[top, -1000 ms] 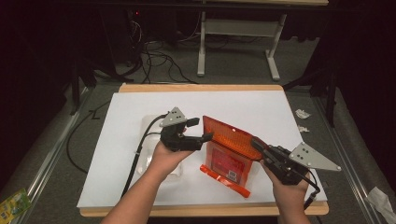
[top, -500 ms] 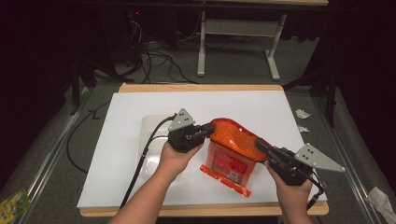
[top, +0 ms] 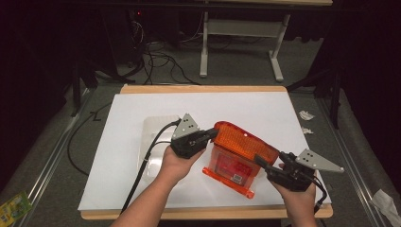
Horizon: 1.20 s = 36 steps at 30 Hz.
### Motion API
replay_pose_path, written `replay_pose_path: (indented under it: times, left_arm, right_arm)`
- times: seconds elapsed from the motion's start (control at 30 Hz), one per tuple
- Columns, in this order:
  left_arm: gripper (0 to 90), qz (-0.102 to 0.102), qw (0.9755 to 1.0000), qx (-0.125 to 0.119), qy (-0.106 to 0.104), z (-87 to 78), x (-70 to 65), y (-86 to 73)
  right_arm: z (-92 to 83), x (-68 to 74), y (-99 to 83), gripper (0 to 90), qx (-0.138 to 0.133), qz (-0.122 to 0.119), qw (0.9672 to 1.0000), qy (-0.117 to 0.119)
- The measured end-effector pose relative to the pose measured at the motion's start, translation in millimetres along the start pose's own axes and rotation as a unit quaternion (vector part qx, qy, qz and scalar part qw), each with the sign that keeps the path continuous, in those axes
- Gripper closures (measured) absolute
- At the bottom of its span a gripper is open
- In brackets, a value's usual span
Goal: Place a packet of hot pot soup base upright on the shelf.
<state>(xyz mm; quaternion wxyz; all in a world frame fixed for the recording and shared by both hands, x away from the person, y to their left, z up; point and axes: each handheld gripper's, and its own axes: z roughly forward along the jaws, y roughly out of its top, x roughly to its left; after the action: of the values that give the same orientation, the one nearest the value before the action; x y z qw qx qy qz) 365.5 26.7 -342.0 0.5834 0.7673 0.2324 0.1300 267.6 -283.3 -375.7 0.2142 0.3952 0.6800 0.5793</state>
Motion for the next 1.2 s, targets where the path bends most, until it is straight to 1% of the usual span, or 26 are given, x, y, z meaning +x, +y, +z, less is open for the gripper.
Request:
replay_pose_path:
  times: [0.03, 0.13, 0.17, 0.23, 0.33, 0.37, 0.4, 0.47, 0.5, 0.53, 0.6, 0.67, 0.73, 0.8, 0.93, 1.0, 1.07, 1.1, 1.2]
  left_arm:
    - [90.0, 0.001, 1.0, 0.0, 0.0, -0.2, -0.1, 0.0]
    - [90.0, 0.0, 1.0, -0.001, 0.001, 0.2, -0.6, 0.0]
    - [90.0, 0.002, 1.0, 0.0, 0.001, 0.0, -0.7, 0.1]
    - [90.0, 0.003, 1.0, 0.0, 0.002, 0.0, -1.6, 0.2]
    - [90.0, 0.004, 1.0, 0.001, 0.002, -0.1, -2.0, 0.4]
    - [90.0, 0.004, 1.0, 0.002, 0.001, -0.2, -1.9, 0.7]
    - [90.0, 0.006, 1.0, 0.004, 0.001, -0.4, -1.7, 0.8]
    - [90.0, 0.004, 1.0, 0.002, 0.001, -0.5, -2.3, 0.6]
    - [90.0, 0.007, 1.0, 0.004, 0.001, -1.1, -2.0, 0.6]
    - [90.0, 0.004, 1.0, 0.002, 0.001, -1.1, -2.3, 0.4]
    - [89.1, 0.003, 1.0, 0.002, 0.002, -2.0, -2.0, 0.4]
    - [87.2, 0.001, 1.0, 0.004, 0.005, -2.6, -1.8, 0.6]
    - [82.8, -0.003, 0.9999, 0.005, 0.008, -2.6, -1.2, 0.7]
    - [76.0, -0.006, 0.9999, 0.007, 0.012, -3.4, 0.4, 0.0]
    - [56.6, -0.008, 0.9994, 0.014, 0.032, -11.8, 7.5, -5.2]
    - [48.9, -0.009, 0.9988, 0.024, 0.041, -17.1, 12.0, -9.4]
    - [43.3, -0.007, 0.9981, 0.03, 0.053, -23.8, 16.1, -14.2]
    - [41.5, -0.008, 0.9978, 0.033, 0.057, -27.4, 18.6, -16.5]
    - [37.7, -0.008, 0.9967, 0.04, 0.07, -39.3, 26.0, -23.2]
  right_arm:
    - [1.2, 0.6, -4.0, 41.7, 0.01, -0.004, 0.9999, 0.0]
    - [7.9, 0.7, -16.5, 40.5, 0.039, 0.001, 0.9992, 0.009]
    - [10.9, 0.5, -20.7, 40.6, 0.046, 0.005, 0.9989, 0.01]
    - [17.2, -0.9, -26.5, 41.0, 0.06, 0.008, 0.998, 0.019]
    - [22.0, 0.0, -30.6, 44.0, 0.068, 0.001, 0.9974, 0.023]
    - [23.0, 0.3, -31.2, 48.6, 0.07, 0.0, 0.9972, 0.028]
    - [24.1, 0.2, -31.8, 49.3, 0.069, -0.001, 0.9969, 0.037]
    - [25.9, 0.5, -32.4, 51.3, 0.072, 0.0, 0.9968, 0.036]
    - [26.3, 0.7, -32.3, 52.2, 0.074, 0.001, 0.9967, 0.035]
    - [26.9, 0.3, -32.2, 53.3, 0.074, 0.001, 0.9966, 0.036]
    - [27.2, -0.3, -32.0, 56.1, 0.076, 0.007, 0.9963, 0.039]
    - [27.2, 0.4, -32.1, 62.2, 0.078, 0.007, 0.9961, 0.04]
    - [27.4, 2.1, -32.0, 64.4, 0.08, -0.003, 0.9961, 0.036]
    - [27.6, 2.1, -31.6, 65.7, 0.081, -0.005, 0.9961, 0.036]
    - [27.1, 0.5, -32.0, 68.2, 0.081, 0.001, 0.996, 0.038]
    - [27.1, 0.2, -32.2, 69.7, 0.082, 0.002, 0.9959, 0.038]
    - [27.1, -0.3, -32.1, 71.3, 0.083, 0.004, 0.9958, 0.038]
    - [27.2, -0.7, -32.3, 71.3, 0.083, 0.008, 0.9958, 0.038]
    - [27.1, -1.0, -32.5, 71.4, 0.083, 0.008, 0.9958, 0.038]
